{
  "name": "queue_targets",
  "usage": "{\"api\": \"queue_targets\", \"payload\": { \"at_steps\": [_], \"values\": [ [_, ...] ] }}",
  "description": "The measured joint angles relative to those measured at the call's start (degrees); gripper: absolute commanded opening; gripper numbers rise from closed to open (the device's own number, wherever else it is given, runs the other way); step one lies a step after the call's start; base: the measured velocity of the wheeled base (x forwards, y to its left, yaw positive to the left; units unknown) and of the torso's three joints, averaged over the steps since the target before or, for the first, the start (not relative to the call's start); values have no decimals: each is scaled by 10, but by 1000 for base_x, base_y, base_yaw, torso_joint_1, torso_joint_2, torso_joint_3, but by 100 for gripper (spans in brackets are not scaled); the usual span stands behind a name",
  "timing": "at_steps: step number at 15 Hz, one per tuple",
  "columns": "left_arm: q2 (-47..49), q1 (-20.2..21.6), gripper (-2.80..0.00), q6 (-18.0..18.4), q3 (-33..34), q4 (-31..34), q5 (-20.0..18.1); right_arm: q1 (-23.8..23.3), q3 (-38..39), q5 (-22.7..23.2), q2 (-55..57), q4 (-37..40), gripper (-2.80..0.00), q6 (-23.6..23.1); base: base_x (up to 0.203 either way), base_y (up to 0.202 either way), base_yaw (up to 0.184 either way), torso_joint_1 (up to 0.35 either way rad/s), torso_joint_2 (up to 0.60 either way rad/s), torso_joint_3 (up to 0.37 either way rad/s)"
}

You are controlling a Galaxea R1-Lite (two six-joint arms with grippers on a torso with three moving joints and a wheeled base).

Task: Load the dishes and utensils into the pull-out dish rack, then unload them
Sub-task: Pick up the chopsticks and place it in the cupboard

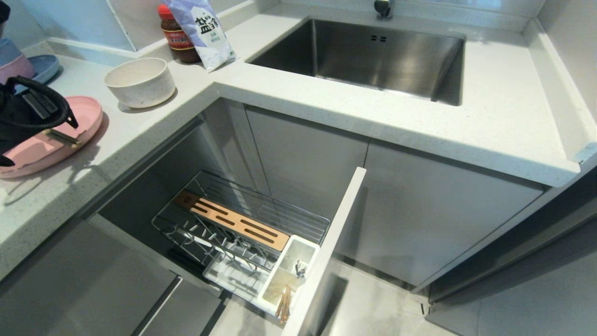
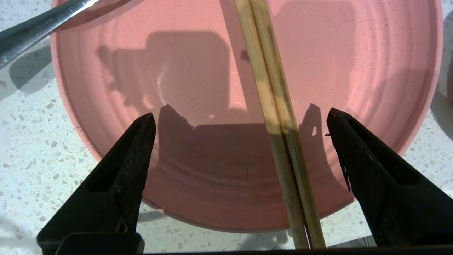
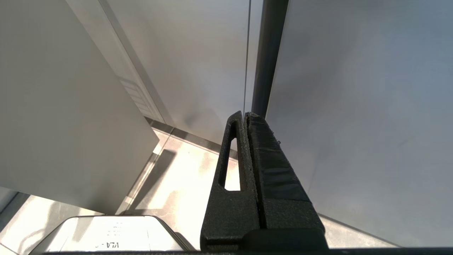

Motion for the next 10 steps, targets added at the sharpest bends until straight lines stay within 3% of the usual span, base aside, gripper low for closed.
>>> {"api": "queue_targets", "payload": {
  "at_steps": [1,2,10],
  "values": [
    [0,0,-52,0,0,0,0,0,0,0,0,0,-280,0,0,0,0,0,0,0],
    [0,0,-280,0,0,0,0,0,0,0,0,0,-280,0,0,0,0,0,0,0],
    [-1,0,-280,2,1,1,0,0,0,0,0,0,-280,0,0,0,0,0,0,0]
  ]
}}
